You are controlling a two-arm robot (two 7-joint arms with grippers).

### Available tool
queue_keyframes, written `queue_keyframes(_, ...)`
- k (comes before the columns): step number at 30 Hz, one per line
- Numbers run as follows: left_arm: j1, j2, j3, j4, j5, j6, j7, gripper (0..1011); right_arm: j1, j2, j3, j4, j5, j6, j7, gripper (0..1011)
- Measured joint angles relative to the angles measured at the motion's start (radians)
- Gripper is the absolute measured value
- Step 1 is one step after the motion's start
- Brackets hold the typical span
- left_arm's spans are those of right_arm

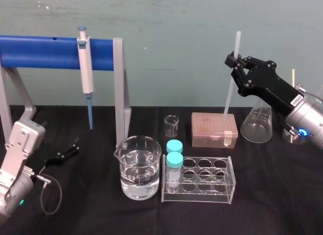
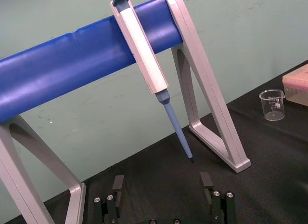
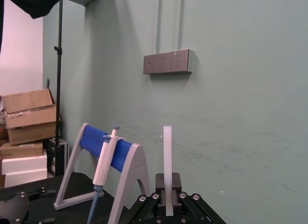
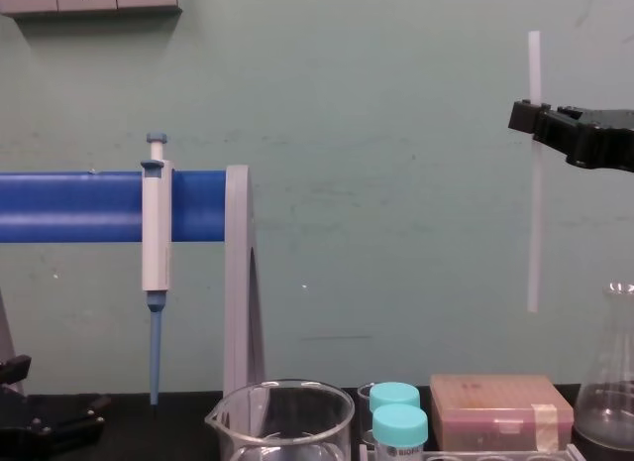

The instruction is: Pick up the stirring rod with one hand, then place it down.

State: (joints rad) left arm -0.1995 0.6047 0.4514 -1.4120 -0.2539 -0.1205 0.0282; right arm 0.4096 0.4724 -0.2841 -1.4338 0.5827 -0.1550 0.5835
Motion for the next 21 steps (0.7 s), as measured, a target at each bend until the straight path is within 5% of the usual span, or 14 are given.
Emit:
queue_keyframes(10,0.000,0.000,0.000,0.000,0.000,0.000,0.000,1000,-0.010,0.014,-0.008,0.005,0.037,0.001,0.056,71)
queue_keyframes(21,0.000,0.000,0.000,0.000,0.000,0.000,0.000,1000,-0.058,0.073,-0.041,-0.007,0.120,-0.010,0.197,71)
